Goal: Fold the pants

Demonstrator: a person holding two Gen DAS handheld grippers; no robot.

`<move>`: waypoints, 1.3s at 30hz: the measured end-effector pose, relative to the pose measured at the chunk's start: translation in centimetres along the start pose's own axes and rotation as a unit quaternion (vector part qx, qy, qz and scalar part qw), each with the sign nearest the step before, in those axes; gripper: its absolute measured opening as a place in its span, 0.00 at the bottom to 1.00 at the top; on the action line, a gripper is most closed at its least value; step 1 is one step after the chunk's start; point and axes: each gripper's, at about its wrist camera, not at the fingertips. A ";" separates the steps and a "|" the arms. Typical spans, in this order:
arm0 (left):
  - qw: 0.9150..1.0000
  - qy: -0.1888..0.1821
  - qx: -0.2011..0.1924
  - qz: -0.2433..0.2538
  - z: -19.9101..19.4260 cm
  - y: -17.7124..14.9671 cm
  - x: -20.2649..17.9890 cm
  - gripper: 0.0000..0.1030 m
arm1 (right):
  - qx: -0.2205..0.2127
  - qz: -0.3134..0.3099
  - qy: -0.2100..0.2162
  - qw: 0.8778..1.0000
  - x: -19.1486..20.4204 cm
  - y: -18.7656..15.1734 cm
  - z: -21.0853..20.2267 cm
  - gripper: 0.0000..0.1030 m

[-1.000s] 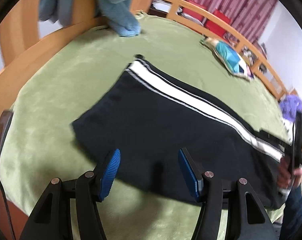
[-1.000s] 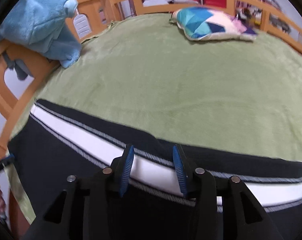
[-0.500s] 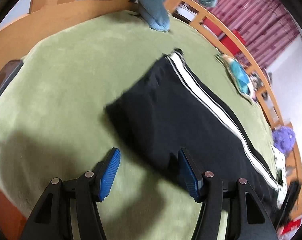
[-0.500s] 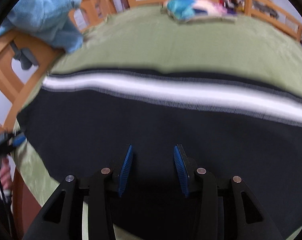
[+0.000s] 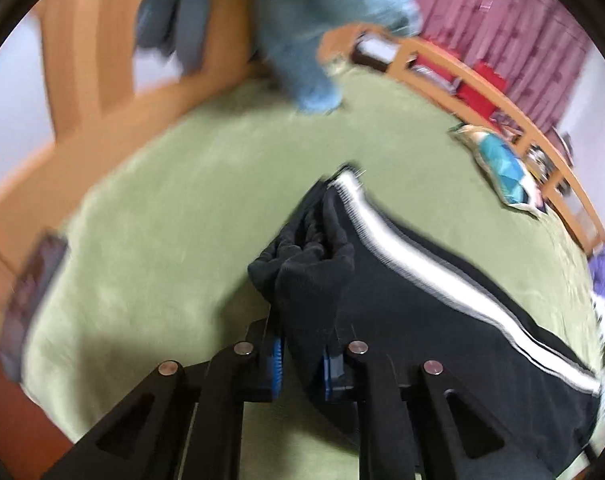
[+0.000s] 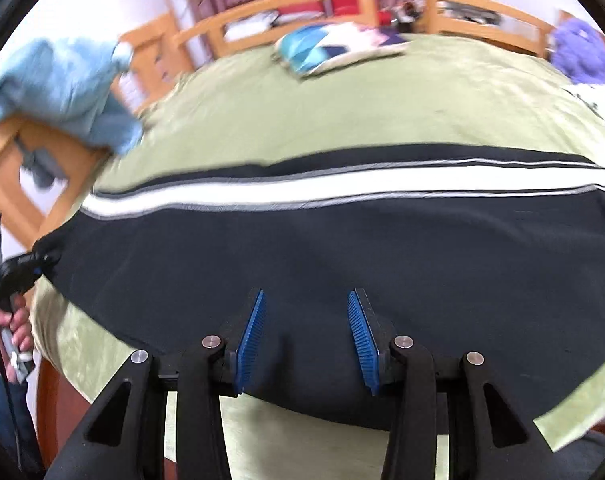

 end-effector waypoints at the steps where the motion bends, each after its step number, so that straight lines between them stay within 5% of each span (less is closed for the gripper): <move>1: 1.000 -0.002 -0.011 0.016 -0.9 0.3 -1.2 0.12 | -0.009 0.004 -0.004 1.000 -0.7 0.5 -0.7 0.42; 8: 0.984 -0.090 -0.049 0.143 -8.0 0.6 -13.9 0.12 | -0.065 0.007 -0.059 0.996 -5.6 3.7 -7.0 0.43; 10: 0.976 -0.112 -0.046 0.183 -9.2 -0.5 -18.0 0.12 | -0.105 0.016 -0.059 0.993 -7.4 5.1 -9.4 0.51; 11: 0.970 -0.122 -0.042 0.206 -9.6 -1.4 -20.5 0.12 | -0.119 0.020 -0.056 0.991 -8.2 5.4 -10.2 0.57; 17: 0.942 -0.158 -0.006 0.296 -10.0 -9.0 -30.1 0.11 | -0.158 0.071 -0.032 0.984 -13.3 4.1 -11.4 0.58; 21: 0.927 -0.195 0.037 0.318 -9.2 -14.2 -32.7 0.11 | -0.114 0.139 0.001 0.984 -16.1 3.2 -10.0 0.53; 24: 0.920 -0.205 0.083 0.324 -7.6 -17.5 -33.5 0.12 | -0.123 0.137 0.013 0.983 -16.3 2.8 -10.8 0.53; 27: 0.920 -0.180 0.122 0.328 -6.5 -19.9 -33.0 0.15 | -0.125 0.129 0.013 0.984 -15.4 2.3 -10.9 0.53; 30: 0.925 -0.191 0.136 0.300 -6.9 -19.7 -31.1 0.35 | -0.108 0.104 0.017 0.989 -14.0 1.9 -10.2 0.53; 34: 0.936 -0.201 0.090 0.275 -9.0 -17.6 -28.1 0.57 | -0.089 0.065 0.010 0.994 -11.3 1.8 -8.6 0.53; 39: 0.948 -0.162 0.030 0.272 -9.9 -13.0 -25.8 0.58 | -0.067 0.034 0.001 0.997 -8.4 2.4 -6.0 0.53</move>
Point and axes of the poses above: each gripper's, at about its wrist camera, not at the fingertips, and z roughly the way its jaws point, x to its left, y to its top, and after that the axes turned 1 degree about y, right-handed
